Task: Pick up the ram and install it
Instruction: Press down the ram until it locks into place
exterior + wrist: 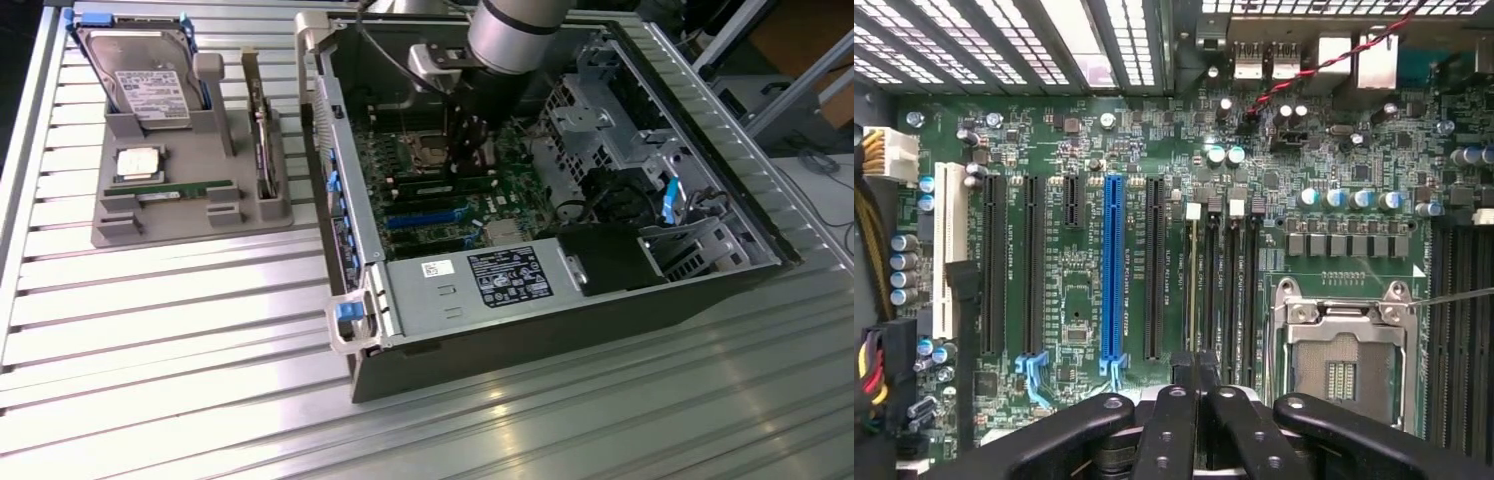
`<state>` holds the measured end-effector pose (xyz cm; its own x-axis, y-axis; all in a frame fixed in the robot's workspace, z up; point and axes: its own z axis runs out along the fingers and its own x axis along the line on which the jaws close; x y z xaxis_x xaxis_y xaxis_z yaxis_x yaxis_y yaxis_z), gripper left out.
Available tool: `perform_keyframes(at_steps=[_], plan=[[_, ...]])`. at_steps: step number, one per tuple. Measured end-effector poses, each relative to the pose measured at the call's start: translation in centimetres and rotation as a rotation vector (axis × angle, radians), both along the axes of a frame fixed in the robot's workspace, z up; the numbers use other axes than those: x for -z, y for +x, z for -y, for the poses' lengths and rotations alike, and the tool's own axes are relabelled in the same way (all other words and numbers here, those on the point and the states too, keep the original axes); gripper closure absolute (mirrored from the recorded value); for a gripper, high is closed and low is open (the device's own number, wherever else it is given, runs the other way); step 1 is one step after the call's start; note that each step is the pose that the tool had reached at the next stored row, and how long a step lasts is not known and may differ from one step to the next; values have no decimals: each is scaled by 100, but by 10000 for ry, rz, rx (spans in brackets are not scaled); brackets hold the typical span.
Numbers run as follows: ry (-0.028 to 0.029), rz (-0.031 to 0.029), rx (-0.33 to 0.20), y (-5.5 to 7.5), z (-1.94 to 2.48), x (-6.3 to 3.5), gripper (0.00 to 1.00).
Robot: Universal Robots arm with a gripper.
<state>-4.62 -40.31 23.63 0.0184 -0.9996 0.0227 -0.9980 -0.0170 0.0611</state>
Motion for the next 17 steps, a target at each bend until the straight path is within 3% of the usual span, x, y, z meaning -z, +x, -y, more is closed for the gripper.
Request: perform_keyframes(at_steps=[2,4,6,8,9,10,12,17], plan=[[-16,-27,-4,-1,2,61,89],[48,-23,-4,-1,2,94,89],[90,-3,-10,2,-2,34,89],[64,-10,-13,7,0,-94,89],[69,-9,-12,37,0,-93,89],[69,-59,-10,115,0,-85,89],[64,-222,-11,306,0,-53,89],[76,-316,-11,790,0,-50,89]])
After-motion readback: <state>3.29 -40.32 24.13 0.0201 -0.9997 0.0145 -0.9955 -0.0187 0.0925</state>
